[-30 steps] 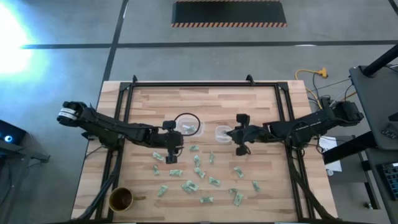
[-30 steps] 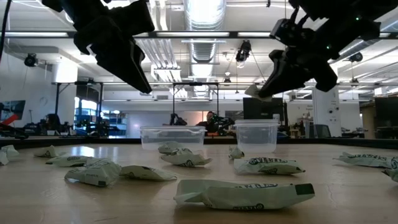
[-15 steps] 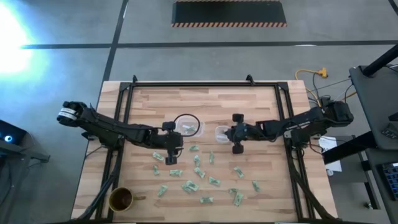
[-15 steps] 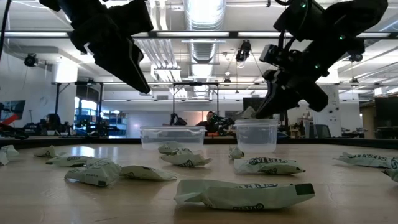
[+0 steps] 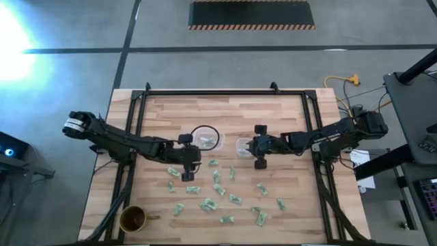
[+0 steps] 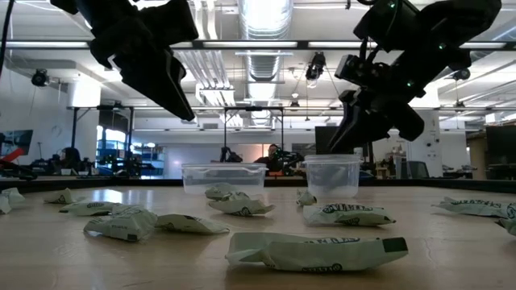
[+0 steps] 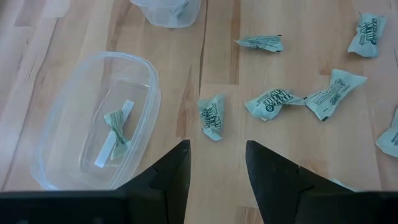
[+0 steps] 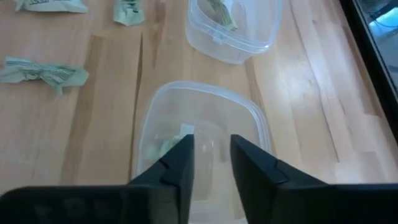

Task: Pick and place items into bin
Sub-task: Put the green stevia packet into the left transparent bin, then put the green stevia packet into the right transparent bin

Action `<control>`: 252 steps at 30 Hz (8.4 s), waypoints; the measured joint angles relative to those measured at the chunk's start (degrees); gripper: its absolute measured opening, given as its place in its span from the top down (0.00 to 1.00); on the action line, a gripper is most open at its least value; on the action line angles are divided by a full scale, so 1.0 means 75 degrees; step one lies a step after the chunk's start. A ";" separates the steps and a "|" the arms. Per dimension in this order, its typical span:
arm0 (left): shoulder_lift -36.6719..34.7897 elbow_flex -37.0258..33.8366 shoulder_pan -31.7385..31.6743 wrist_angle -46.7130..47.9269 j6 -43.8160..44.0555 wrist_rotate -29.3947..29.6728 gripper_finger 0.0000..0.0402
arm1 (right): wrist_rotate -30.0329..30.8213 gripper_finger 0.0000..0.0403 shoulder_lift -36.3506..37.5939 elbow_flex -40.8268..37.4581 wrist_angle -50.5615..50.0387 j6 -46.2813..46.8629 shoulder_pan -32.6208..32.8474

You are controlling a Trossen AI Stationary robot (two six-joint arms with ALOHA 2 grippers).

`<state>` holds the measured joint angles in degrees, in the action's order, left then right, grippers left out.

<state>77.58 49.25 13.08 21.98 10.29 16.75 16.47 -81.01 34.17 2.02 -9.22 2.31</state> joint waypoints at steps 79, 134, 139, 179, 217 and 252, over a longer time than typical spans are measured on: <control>0.2806 -0.0560 -0.0186 -0.3136 0.0721 0.0423 0.98 | -0.0055 0.79 0.2932 -0.0350 -0.0493 -0.0237 0.1265; 0.1000 -0.0554 -0.2232 -0.2390 -0.1095 0.1588 0.97 | -0.0052 0.83 0.2932 -0.0344 -0.0968 -0.0210 0.1262; 0.1000 -0.0592 -0.2248 -0.2297 -0.1073 0.1570 0.91 | -0.0052 0.83 0.2932 -0.0344 -0.0968 -0.0236 0.1262; -0.0919 -0.0582 0.0547 -0.2278 -0.1286 0.1860 0.66 | -0.2283 0.67 -0.2121 0.1251 0.1554 -0.1403 0.1591; -0.0848 -0.0600 0.0700 -0.2273 -0.1021 0.2000 0.66 | -0.1596 0.66 -0.3070 0.2157 0.0270 -0.1253 0.1542; -0.0848 -0.0606 0.0735 -0.2335 -0.1021 0.1996 0.66 | -0.1337 0.70 -0.3008 0.2294 -0.0303 -0.0789 0.1479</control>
<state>71.22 44.71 18.59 4.47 2.63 31.73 6.44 -103.57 51.37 -0.25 -15.14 13.40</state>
